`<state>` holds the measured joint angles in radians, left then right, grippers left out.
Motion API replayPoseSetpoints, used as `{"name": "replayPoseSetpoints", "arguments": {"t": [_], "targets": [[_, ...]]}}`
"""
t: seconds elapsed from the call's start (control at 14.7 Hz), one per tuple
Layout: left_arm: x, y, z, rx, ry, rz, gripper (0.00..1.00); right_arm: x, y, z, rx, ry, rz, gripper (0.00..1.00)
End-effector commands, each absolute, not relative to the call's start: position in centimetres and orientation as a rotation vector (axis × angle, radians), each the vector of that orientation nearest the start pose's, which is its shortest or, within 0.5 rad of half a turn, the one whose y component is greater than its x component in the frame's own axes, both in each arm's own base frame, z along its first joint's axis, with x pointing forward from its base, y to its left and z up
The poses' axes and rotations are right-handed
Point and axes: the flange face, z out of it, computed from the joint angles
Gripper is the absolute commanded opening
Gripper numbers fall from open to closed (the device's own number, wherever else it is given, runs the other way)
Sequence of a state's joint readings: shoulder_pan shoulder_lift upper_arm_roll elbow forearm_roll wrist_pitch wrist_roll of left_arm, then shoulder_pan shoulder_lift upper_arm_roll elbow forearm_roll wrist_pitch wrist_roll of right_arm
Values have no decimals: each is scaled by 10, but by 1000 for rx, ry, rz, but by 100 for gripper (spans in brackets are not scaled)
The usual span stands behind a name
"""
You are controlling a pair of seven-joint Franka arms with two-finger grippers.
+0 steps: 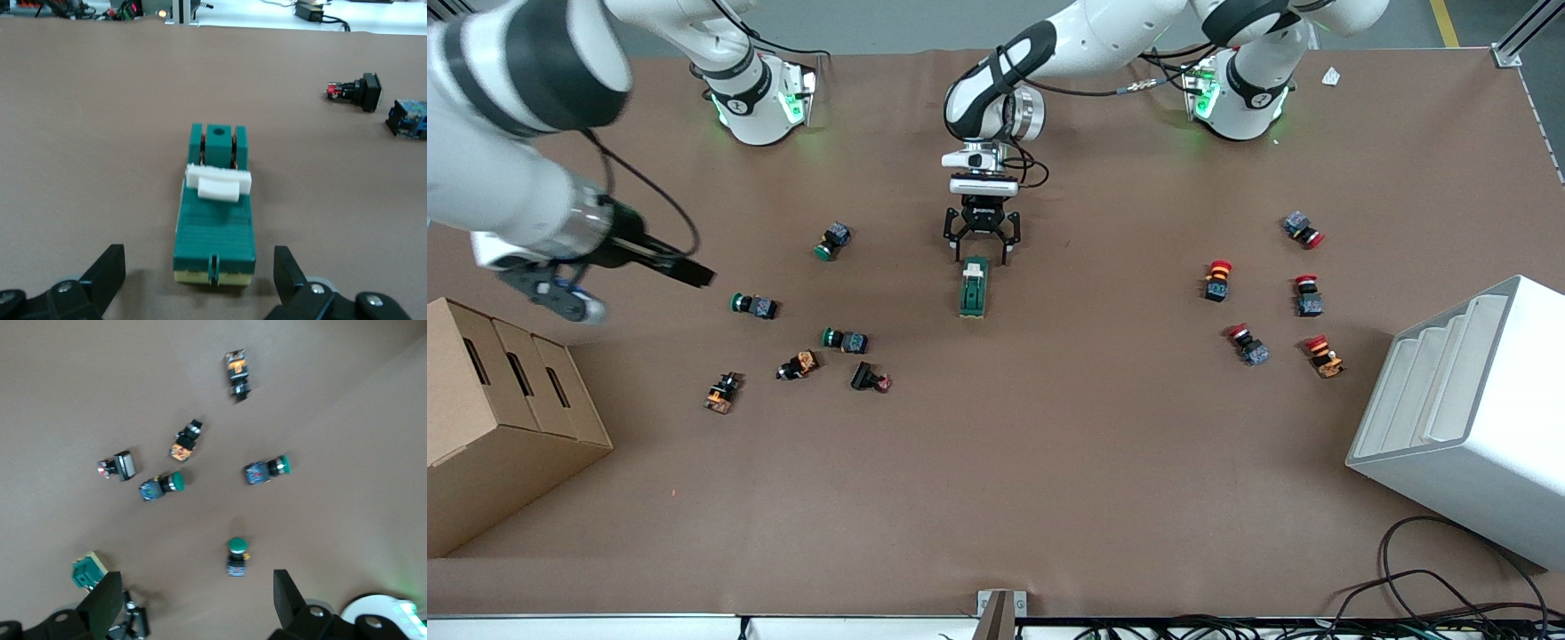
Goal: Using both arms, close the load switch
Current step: 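Lower the left gripper onto the switch body while the right gripper approaches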
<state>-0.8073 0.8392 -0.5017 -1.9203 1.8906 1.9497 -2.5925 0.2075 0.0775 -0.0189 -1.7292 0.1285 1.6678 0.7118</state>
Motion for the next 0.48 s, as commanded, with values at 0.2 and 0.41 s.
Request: {"name": "replayPoseSetpoints", "arguments": {"t": [0.2,0.41], "targets": [[193,-565,61,-2742,125,-1673,99,520,229,420,-2855,1092,144,100],[186,-561,48,-2689,152,-1713,99,502,283,372,-2813,1196,119,100]]}}
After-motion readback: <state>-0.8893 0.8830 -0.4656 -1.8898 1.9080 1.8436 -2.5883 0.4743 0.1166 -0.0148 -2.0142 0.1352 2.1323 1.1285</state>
